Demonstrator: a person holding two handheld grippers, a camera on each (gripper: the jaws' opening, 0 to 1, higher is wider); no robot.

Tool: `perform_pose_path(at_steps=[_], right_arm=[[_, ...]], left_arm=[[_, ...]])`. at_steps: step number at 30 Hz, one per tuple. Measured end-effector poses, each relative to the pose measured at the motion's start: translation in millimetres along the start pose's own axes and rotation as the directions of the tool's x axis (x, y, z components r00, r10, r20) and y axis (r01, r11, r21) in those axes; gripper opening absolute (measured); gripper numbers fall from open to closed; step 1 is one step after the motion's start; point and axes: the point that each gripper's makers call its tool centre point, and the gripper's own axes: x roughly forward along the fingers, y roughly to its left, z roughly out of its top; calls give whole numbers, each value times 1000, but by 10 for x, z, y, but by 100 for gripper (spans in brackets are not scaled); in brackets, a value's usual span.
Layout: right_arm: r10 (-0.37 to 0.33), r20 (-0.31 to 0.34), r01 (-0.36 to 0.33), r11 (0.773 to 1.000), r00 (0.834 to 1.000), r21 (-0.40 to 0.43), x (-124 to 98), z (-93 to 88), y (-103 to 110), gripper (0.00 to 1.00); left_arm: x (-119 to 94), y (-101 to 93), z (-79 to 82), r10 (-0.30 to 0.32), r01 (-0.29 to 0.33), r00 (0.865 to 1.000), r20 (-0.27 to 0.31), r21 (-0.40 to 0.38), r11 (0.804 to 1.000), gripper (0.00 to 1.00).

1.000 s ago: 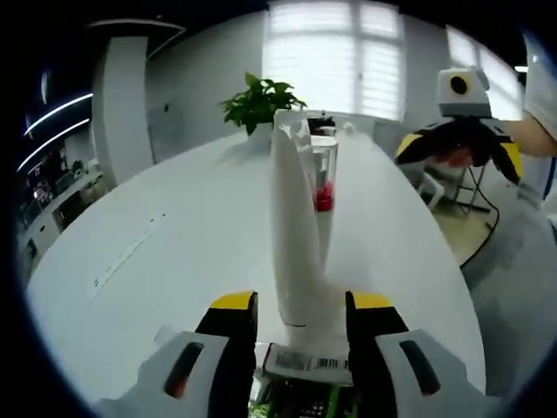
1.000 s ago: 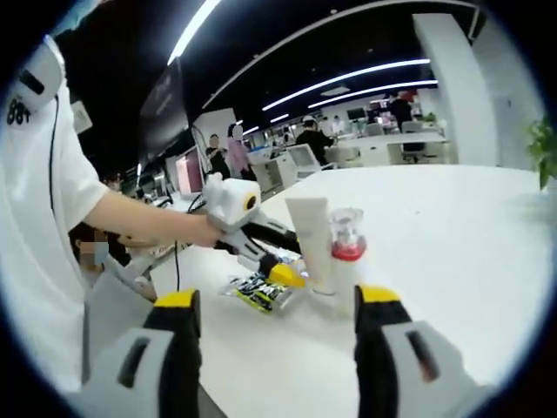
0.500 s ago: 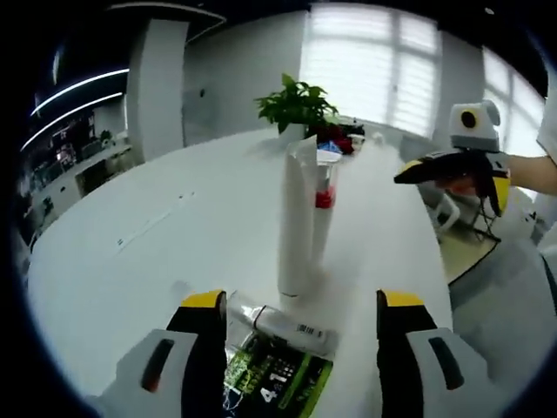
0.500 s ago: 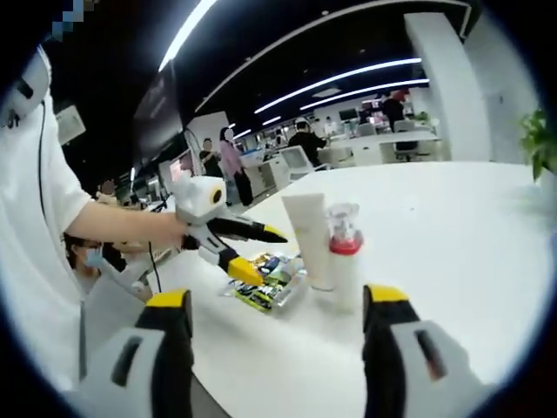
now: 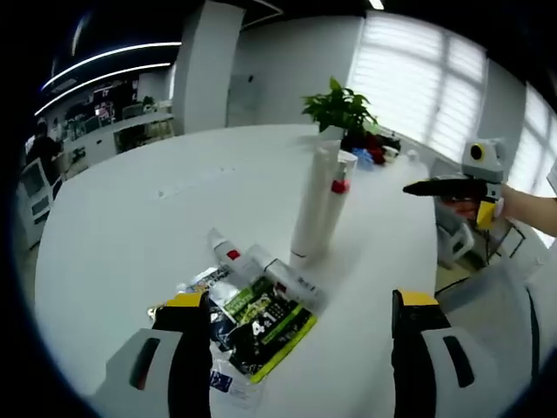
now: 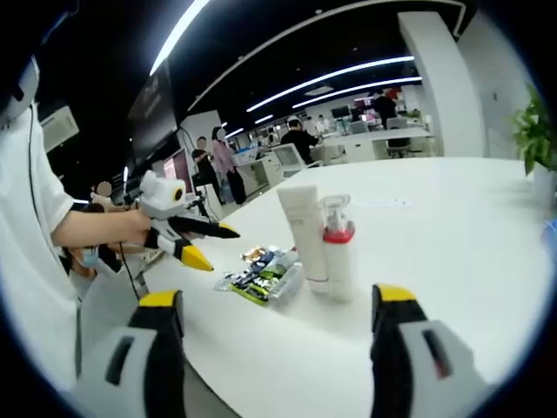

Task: Arrange the skincare products in the storage area until every visible bottle or jar stands upright without overlapping.

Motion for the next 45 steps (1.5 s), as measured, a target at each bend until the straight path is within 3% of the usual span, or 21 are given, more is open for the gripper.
perform_pose_path(at_steps=[15,18,36,45], right_arm=[[-25,-13,25,1000,1000,0,-77,-53,93,94],[-27,-11,27,1000,1000,1,-97,-54,129,96],[-56,-20,56,998,998,9,-237,-159,219,98],[-74,-26,74,997,997,19,-270,-200,200,97]], left_arm=[[-559,69,-147,143,-138,989,41,-102,985,93],[-645,77,-139,178,-168,981,76,-114,979,93],[-1004,-67,-370,242,-229,967,75,-152,961,96],[-1066,-54,-348,259,-241,961,96,-162,957,97]])
